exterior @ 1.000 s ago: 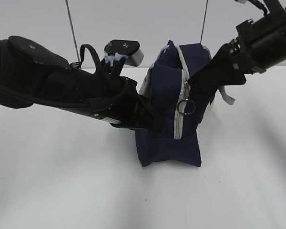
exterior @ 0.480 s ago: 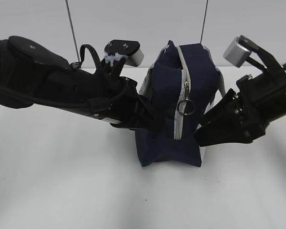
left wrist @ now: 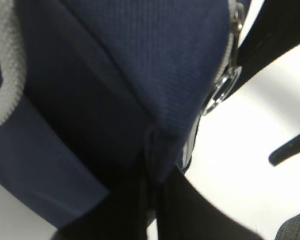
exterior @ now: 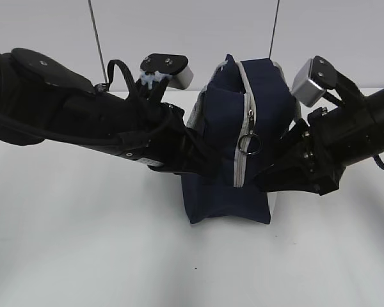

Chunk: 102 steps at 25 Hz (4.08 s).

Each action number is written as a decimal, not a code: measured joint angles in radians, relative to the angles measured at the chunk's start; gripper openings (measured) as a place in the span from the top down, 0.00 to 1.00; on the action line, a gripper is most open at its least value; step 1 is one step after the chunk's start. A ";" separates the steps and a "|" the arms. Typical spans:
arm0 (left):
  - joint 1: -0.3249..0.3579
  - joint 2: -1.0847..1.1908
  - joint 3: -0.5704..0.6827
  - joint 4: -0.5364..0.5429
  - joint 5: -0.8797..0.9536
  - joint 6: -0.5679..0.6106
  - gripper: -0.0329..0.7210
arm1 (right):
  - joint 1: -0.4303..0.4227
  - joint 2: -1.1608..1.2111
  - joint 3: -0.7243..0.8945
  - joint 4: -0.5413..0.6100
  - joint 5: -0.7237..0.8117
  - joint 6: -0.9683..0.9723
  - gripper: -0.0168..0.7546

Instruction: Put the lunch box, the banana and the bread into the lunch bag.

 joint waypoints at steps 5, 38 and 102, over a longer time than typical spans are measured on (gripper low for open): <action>0.000 0.000 0.000 0.000 0.000 0.000 0.95 | 0.000 0.007 0.000 0.075 -0.007 -0.077 0.43; 0.000 0.000 0.000 0.001 0.001 0.000 0.95 | 0.000 0.009 -0.028 0.103 0.002 0.068 1.00; 0.215 -0.104 0.001 -0.294 0.253 -0.216 0.34 | 0.000 0.079 -0.478 -0.068 0.109 0.454 1.00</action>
